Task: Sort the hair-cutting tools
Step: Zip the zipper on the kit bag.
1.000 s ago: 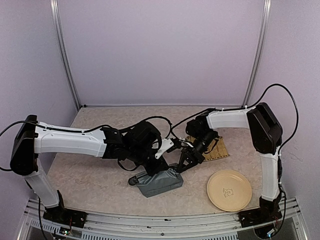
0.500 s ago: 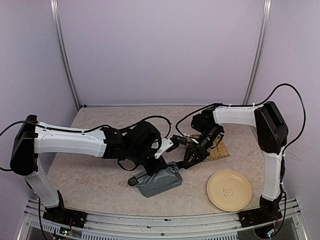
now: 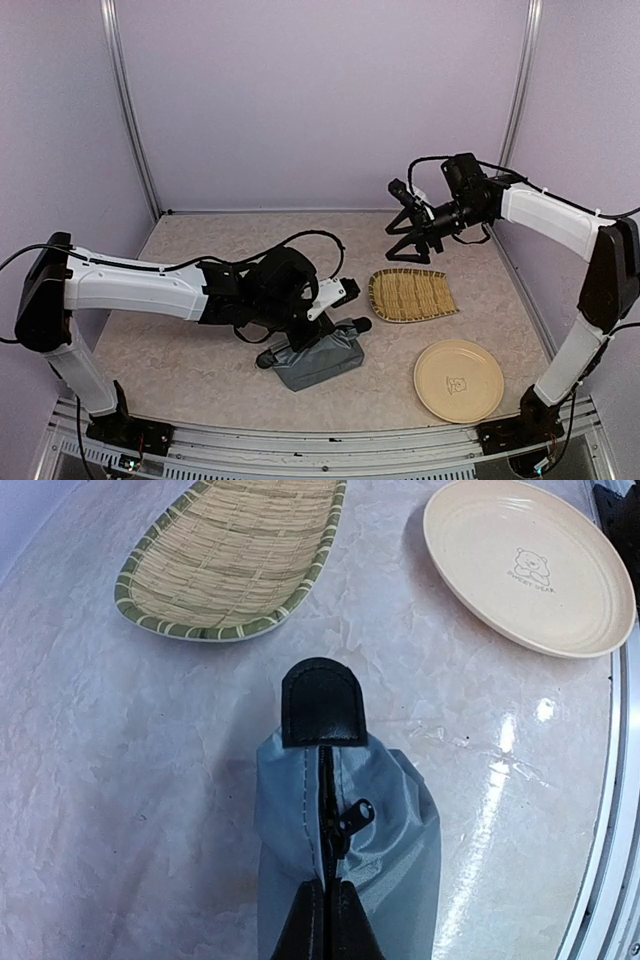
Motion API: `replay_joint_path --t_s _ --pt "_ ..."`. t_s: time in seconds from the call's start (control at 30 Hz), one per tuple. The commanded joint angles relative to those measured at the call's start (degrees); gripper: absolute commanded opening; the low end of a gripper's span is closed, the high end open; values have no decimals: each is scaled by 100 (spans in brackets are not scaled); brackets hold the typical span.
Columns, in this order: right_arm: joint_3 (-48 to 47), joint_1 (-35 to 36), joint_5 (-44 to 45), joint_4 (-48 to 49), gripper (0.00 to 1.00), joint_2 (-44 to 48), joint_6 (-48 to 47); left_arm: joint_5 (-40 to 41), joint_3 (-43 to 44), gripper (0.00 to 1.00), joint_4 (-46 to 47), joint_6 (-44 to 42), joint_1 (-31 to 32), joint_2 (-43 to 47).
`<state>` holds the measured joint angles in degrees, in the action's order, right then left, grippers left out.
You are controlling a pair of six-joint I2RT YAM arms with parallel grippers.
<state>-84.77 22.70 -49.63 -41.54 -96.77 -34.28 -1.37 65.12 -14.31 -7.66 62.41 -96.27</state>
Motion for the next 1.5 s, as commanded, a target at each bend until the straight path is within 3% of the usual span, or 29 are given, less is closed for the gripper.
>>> replay_joint_path --t_s 0.0,0.07,0.17,0.43,0.73,1.47 --pt "517 12 -839 1020 69 -225 671 169 -36 0 420 -556 25 223" --pt "177 155 -1022 -1 49 -586 22 209 -25 0 392 -688 25 210" --pt "-28 294 -1591 -1214 37 -1001 -874 236 40 0 353 -771 31 159" --pt "246 1014 -1425 -1610 32 -1383 -1173 391 176 0 358 -805 163 43" --pt "-76 1260 -1338 -2189 24 -2051 -1548 403 159 0 433 -700 201 26" --pt "-468 1533 -1351 -2297 26 -2458 -1303 288 256 0 562 -460 210 -95"
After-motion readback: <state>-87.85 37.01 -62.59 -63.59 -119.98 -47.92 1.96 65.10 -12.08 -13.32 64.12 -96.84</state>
